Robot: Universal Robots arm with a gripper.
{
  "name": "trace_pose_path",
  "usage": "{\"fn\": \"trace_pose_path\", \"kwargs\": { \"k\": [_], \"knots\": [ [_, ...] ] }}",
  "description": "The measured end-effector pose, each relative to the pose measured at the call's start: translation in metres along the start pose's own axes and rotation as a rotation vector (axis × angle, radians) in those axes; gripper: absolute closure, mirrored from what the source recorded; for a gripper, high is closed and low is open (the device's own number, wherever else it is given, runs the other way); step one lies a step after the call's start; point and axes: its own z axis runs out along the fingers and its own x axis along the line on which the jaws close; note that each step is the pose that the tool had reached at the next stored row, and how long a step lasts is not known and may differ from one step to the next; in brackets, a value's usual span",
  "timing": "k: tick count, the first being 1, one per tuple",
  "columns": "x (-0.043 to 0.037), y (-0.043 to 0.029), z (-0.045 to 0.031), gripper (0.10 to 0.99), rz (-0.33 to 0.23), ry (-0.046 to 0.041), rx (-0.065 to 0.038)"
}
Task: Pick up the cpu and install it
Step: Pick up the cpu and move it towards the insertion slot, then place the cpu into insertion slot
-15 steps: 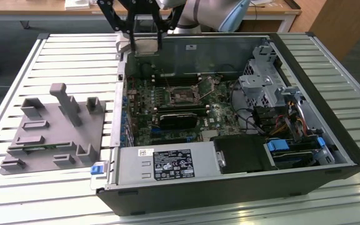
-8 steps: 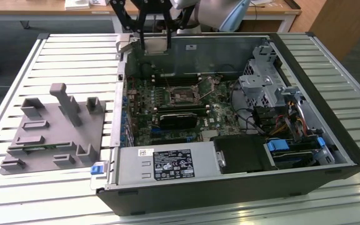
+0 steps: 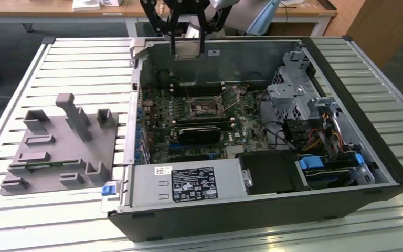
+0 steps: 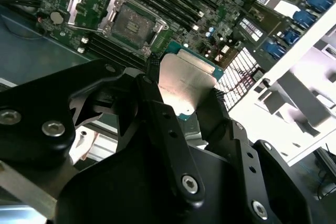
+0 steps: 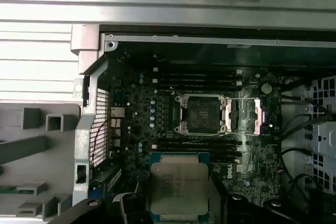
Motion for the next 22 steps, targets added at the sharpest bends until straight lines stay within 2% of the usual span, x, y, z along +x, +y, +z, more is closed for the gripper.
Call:
{"fn": "trace_pose_path", "kwargs": {
  "k": [7, 10, 17, 22],
  "knots": [
    [-0.0189, 0.0049, 0.0010, 0.553, 0.001, -0.0005, 0.000],
    [-0.0245, 0.0062, 0.0013, 0.553, 0.003, -0.0009, -0.001],
    [-0.0283, 0.0062, 0.0026, 0.553, 0.032, -0.0047, -0.001],
    [-0.0283, 0.0061, 0.0038, 0.553, 0.120, -0.0106, 0.000]
  ]
}}
